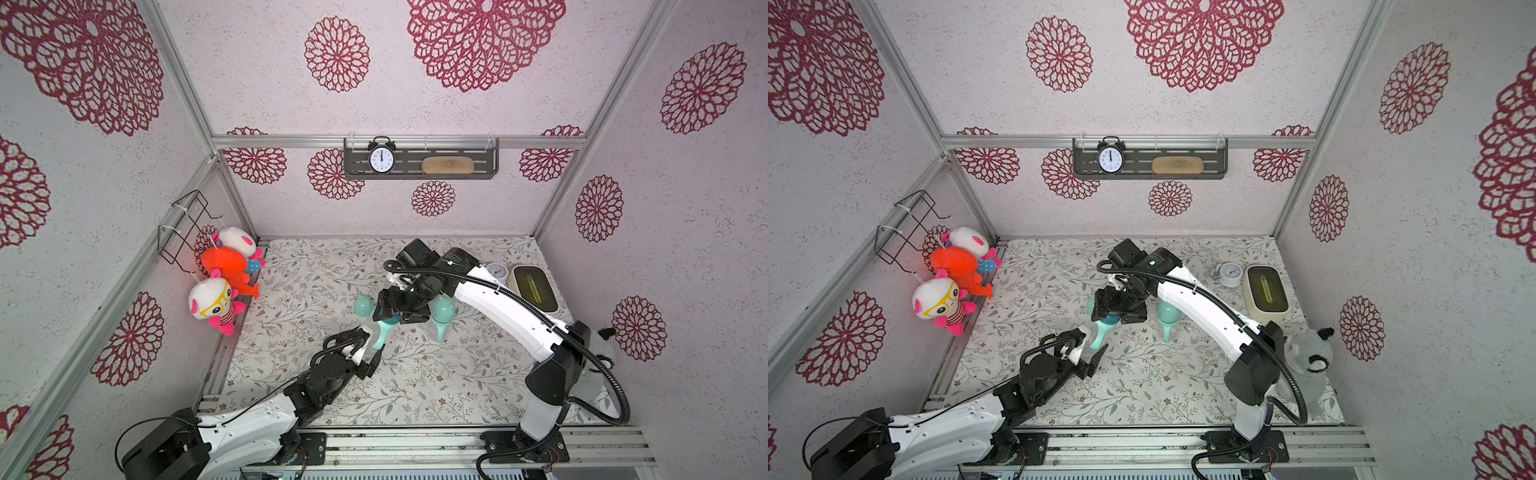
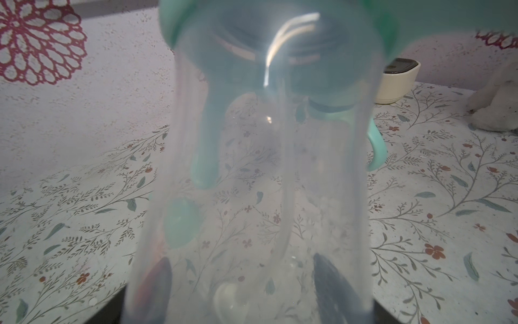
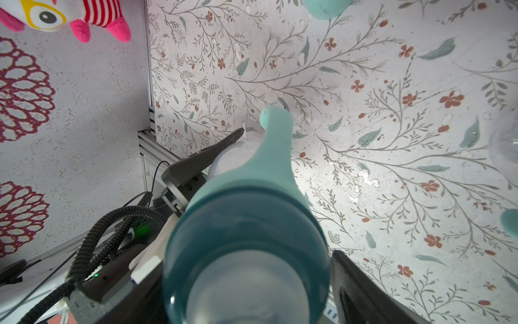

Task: Assemble the baby bottles
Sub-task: Close the nipple on the baby bottle, then screw the nipple onto the baby bottle.

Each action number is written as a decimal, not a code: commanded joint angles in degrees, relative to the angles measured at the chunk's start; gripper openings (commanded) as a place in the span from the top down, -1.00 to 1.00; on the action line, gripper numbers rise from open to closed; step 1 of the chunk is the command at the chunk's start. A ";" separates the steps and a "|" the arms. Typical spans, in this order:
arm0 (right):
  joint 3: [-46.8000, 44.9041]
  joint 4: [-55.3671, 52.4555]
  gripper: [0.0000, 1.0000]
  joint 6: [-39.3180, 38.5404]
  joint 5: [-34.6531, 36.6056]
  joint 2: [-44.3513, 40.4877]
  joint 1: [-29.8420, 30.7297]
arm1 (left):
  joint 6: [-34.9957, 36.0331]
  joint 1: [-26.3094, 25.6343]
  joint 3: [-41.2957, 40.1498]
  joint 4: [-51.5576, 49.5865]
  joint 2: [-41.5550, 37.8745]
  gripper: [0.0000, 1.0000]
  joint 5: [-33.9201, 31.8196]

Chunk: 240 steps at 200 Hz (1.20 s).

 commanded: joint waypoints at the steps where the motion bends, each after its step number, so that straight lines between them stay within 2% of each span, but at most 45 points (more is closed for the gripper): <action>1: 2.24 -2.62 -0.71 -3.82 2.04 -2.37 -0.23 | 0.25 -0.44 1.45 4.63 0.02 1.00 0.35; 55: -0.92 -0.36 -0.79 -17.01 1.54 -7.45 -0.29 | 0.17 -0.40 0.10 6.07 -2.06 1.00 2.37; 79: -6.80 4.92 -0.81 -23.09 -2.81 -11.80 -0.53 | -0.01 -0.48 -0.27 5.66 -3.69 1.00 4.32; 114: -6.91 3.28 -0.80 -33.70 -0.06 -14.86 -0.74 | -0.82 -0.38 -0.59 3.77 -6.04 1.00 8.47; 137: -8.18 3.47 -0.76 -39.41 -1.33 -17.24 -1.09 | -1.68 -0.42 -0.75 3.73 -5.40 1.00 9.29; 188: -20.87 13.94 -0.72 -43.68 -4.10 -23.16 -1.95 | -3.94 -0.44 -1.36 3.09 -5.05 1.00 11.77; 240: -24.70 17.22 -0.72 -43.92 -4.96 -23.83 -2.35 | -5.39 -0.53 -1.32 2.44 -4.22 1.00 13.66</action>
